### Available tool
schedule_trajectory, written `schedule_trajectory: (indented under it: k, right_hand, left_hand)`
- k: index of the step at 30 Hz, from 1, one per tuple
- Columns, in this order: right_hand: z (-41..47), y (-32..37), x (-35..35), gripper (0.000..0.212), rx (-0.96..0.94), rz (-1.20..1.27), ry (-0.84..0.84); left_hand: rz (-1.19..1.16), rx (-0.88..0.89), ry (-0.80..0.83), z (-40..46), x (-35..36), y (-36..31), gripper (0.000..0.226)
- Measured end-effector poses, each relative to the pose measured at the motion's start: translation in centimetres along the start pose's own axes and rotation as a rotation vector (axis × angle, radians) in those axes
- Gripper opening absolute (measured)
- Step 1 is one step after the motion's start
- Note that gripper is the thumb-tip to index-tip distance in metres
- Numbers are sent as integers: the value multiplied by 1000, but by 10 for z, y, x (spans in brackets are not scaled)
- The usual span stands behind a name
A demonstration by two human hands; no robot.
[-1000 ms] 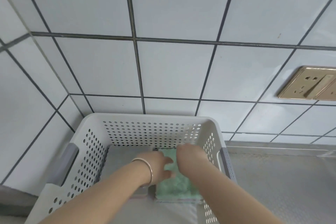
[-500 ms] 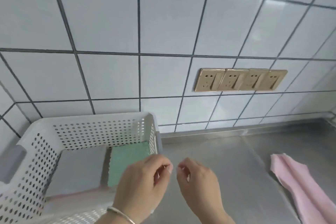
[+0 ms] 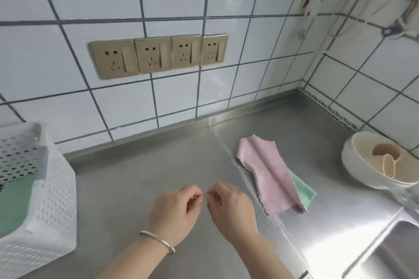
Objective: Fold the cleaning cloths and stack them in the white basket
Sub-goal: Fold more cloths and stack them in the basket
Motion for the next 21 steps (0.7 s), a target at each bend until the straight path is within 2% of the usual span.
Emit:
schedule_trajectory:
  k: [2, 6, 8, 10, 13, 18, 21]
  right_hand:
    - [2, -47, -9, 29, 105, -6, 23]
    - [7, -148, -24, 15, 447, -25, -1]
    - [7, -192, -31, 18, 604, -59, -34]
    - [9, -230, -39, 30, 694, -145, -77]
    - [10, -270, -38, 46, 728, -298, -27]
    - [15, -302, -21, 38, 710, -316, 161]
    - [21, -296, -18, 39, 579, -253, 60]
  left_hand:
    - [-1, -25, 51, 4, 37, -19, 22]
    - [16, -44, 160, 17, 100, -59, 18]
    - [51, -54, 232, 22, 124, -75, 14]
    - [85, -80, 289, 23, 145, -85, 12]
    - [128, -126, 330, 21, 166, -93, 11]
    - [185, -182, 384, 21, 178, -98, 14]
    - [181, -213, 428, 23, 176, -97, 13]
Point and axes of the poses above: each hand's wrist, its own z-axis towards the middle knuckle, its own x-axis out of the palm, y = z × x, the point moved 3 cm from there along z, towards the middle knuckle, and after that the axes turned 11 degrees about -y, right-handed, at the moved point
